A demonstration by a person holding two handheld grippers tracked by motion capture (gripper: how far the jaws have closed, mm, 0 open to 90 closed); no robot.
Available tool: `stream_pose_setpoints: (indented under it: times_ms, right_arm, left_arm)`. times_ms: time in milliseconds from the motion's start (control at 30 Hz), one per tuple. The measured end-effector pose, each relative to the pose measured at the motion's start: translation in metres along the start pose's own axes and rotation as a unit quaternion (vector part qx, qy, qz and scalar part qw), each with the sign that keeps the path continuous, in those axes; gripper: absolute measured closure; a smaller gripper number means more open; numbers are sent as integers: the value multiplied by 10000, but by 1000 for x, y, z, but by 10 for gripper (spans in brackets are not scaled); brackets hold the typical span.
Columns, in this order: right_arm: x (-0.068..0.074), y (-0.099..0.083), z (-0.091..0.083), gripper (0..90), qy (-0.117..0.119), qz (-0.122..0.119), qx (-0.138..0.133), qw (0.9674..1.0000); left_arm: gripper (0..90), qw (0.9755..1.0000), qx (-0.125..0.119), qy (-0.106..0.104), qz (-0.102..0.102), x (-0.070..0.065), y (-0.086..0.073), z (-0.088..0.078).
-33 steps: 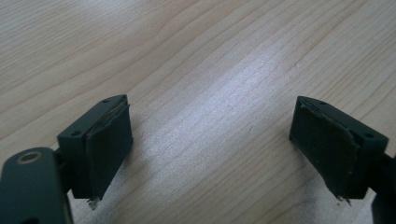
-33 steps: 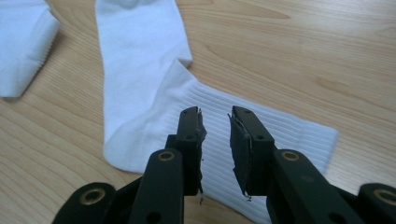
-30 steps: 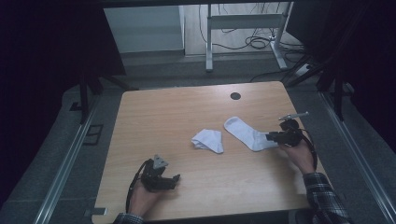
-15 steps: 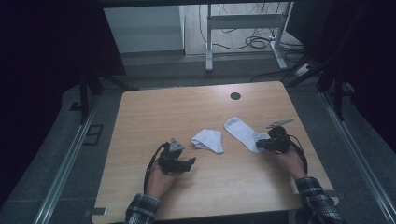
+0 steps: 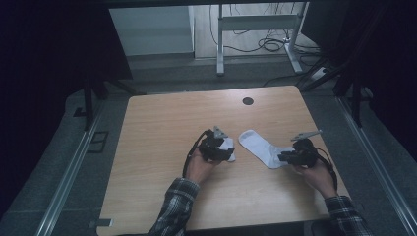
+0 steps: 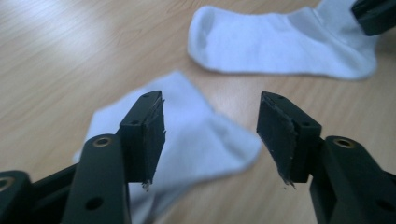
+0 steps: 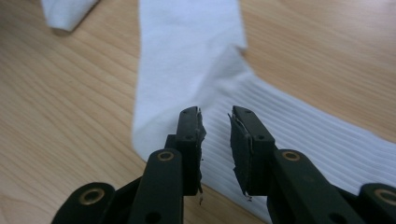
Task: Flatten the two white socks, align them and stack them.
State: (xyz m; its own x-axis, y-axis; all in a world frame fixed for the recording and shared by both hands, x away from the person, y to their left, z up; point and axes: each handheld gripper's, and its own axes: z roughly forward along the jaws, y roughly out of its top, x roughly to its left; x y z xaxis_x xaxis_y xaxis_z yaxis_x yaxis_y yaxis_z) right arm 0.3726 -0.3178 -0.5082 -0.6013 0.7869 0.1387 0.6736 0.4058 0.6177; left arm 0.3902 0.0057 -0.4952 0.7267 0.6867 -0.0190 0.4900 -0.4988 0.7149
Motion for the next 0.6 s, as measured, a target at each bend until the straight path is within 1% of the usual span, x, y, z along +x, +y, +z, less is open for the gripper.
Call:
stream_pose_setpoints:
  times_ms: [33, 100, 133, 200, 333, 433, 500, 567, 600]
  right_arm:
    - [-3, -1, -3, 718, -47, 6, -16, 10000]
    - [-10, -3, -9, 719, -114, 76, -53, 9999]
    - [-13, -4, -12, 721, -173, 109, -56, 9998]
    - [-20, -8, -18, 725, -315, 126, -66, 9994]
    - [-33, -14, -27, 720, -535, 250, -114, 9982]
    - [-40, -18, -28, 682, -667, 322, -119, 9972]
    - [-42, -21, -27, 662, -692, 368, -107, 9969]
    - [-42, -24, -26, 648, -813, 328, -54, 9961]
    - [-42, -25, -25, 641, -856, 304, -30, 9959]
  left_arm:
    - [450, 10000, 41, 17, 18, 0, 5, 6]
    - [466, 10000, 27, -4, -16, 0, 13, 19]
    - [497, 10000, 29, -12, -25, 1, 16, 24]
    - [520, 10000, 45, 33, 0, 1, 24, 35]
    - [554, 9999, 99, 95, -63, 2, 34, 53]
    - [566, 9997, 158, 145, -119, 2, 38, 64]
    - [568, 9995, 199, 193, -128, 1, 40, 70]
    - [573, 9990, 315, 302, -89, 2, 42, 75]
    - [580, 9988, 349, 316, -111, 2, 42, 78]
